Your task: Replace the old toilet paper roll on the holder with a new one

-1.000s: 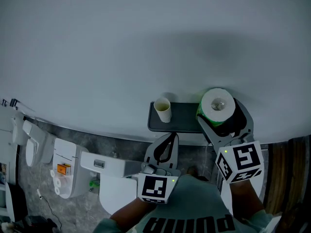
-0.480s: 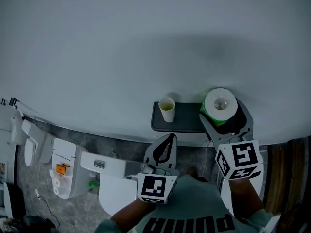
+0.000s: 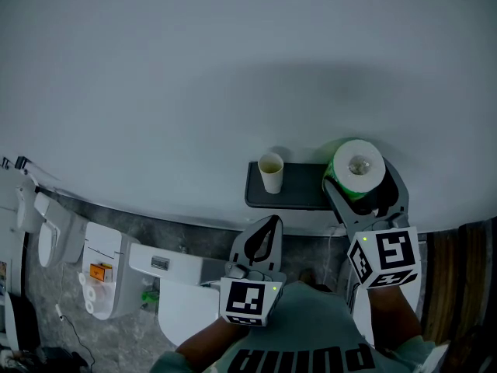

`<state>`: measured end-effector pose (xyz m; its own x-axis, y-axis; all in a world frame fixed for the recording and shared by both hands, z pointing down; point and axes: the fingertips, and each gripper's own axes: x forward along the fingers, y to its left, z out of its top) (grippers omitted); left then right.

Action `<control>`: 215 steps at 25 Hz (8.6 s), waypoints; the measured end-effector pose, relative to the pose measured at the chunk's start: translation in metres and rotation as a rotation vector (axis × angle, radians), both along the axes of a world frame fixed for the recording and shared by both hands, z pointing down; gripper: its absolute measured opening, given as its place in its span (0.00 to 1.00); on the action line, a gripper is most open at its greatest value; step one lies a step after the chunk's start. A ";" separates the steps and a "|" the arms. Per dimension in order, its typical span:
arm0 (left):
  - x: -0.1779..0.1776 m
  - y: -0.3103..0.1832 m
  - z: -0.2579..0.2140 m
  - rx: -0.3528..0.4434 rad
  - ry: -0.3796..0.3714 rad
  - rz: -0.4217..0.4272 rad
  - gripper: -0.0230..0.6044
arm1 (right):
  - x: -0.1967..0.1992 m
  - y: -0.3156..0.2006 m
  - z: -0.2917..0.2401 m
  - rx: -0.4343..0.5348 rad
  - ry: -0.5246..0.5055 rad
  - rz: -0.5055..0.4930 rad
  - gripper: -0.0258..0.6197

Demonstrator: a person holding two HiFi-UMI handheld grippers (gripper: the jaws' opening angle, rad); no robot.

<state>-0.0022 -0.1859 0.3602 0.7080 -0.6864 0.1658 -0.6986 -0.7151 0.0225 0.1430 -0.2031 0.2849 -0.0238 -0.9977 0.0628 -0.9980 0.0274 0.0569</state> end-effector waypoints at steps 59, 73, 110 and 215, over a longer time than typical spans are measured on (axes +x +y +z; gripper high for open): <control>0.068 0.020 0.084 -0.109 -0.151 0.222 0.04 | 0.158 0.085 0.184 0.131 -1.457 0.427 0.73; 0.052 0.015 0.085 -0.111 -0.152 0.211 0.04 | 0.141 0.081 0.194 0.206 -1.650 0.394 0.73; -0.002 0.006 0.078 -0.099 -0.146 0.114 0.04 | 0.037 0.034 0.198 0.141 -1.656 0.280 0.73; -0.068 0.362 0.066 -0.105 -0.034 -0.261 0.04 | -0.087 0.405 0.120 -0.141 -0.208 -0.328 0.05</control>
